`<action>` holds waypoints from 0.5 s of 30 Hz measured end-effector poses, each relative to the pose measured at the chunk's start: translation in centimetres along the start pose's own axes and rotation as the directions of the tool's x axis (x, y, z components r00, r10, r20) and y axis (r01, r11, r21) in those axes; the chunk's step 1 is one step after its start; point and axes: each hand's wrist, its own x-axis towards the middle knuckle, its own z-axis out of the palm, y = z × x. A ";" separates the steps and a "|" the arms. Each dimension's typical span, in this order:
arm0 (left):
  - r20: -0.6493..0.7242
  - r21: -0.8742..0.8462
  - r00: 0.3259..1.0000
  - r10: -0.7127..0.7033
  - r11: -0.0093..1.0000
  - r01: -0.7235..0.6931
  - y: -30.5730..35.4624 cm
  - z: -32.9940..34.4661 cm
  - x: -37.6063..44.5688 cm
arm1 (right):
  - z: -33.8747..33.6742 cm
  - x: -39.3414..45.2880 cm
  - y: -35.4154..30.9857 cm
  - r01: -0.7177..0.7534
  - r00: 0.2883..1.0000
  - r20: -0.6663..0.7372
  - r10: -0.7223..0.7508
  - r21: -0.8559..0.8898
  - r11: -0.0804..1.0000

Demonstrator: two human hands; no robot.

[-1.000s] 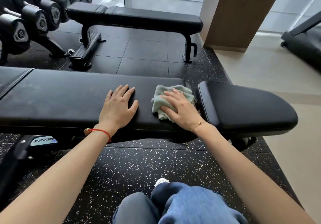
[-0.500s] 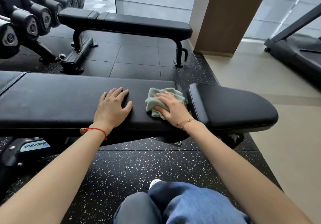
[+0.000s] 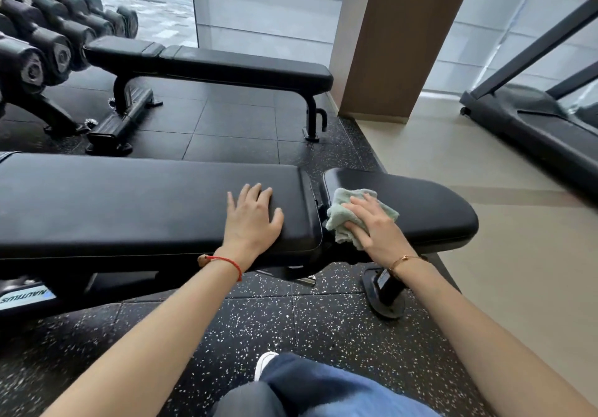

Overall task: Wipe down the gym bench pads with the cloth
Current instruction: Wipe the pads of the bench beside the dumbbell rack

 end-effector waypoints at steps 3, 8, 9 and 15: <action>0.001 -0.005 1.000 0.003 1.000 -0.003 2.3 1.0 1.0 | 0.8 0.6 0.1 -0.046 0.999 0.013 0.045 0.053 0.998; 0.004 0.056 0.999 -0.037 0.998 0.037 3.0 2.2 1.3 | 0.9 2.7 1.0 -0.036 0.998 0.045 0.036 0.010 0.999; -0.005 0.056 0.999 -0.038 0.998 0.039 3.0 2.3 1.3 | 0.9 3.7 1.2 -0.043 0.998 0.044 0.043 -0.006 0.999; -0.037 0.076 0.998 -0.049 0.996 0.052 3.2 2.5 1.6 | 2.0 7.9 1.3 -0.104 0.993 0.046 0.111 -0.143 0.984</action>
